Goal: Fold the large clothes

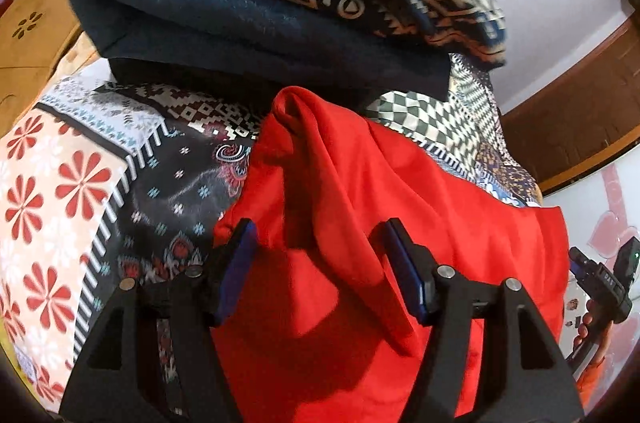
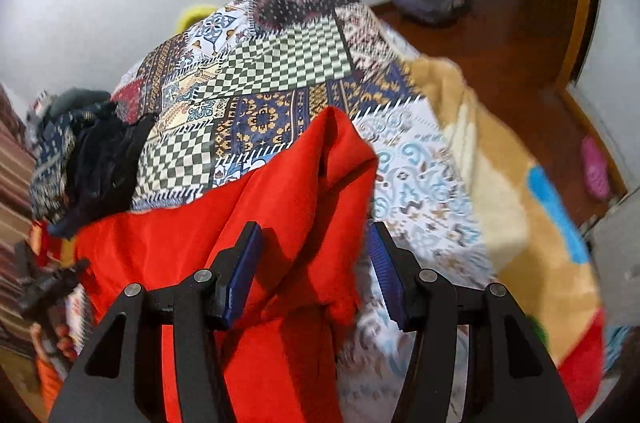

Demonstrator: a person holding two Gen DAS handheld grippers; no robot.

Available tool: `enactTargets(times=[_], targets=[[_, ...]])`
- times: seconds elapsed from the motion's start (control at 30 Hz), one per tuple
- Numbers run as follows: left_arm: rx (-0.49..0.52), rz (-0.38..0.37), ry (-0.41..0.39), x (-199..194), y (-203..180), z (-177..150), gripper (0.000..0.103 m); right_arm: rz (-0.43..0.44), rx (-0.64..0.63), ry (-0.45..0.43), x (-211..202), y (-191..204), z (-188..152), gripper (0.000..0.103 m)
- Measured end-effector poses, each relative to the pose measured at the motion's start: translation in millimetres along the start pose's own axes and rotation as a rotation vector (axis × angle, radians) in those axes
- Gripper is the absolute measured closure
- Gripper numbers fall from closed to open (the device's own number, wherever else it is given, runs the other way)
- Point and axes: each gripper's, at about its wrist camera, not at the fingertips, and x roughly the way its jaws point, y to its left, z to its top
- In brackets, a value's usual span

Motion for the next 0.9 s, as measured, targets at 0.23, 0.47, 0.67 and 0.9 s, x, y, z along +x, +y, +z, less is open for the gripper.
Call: enactTargets(times=[0.23,0.47,0.67,0.9], targets=[[-0.003,-0.020,0.018,19,2,6,0.032,0.061,0.140,0.075,34,-25,14,0.052],[0.000,-0.045,0.018,22,-8,4,0.025,0.096,0.122,0.066,37,-19,8,0.047],[0.053,-0.048,0.030,23,-29,-9,0.044,0.164,0.106,0.109,37,-7,-6,0.072],[0.027,-0.012,-0.012,-7,-44,-8,0.091,0.229,0.147,0.050,9,-3,-7,0.089]])
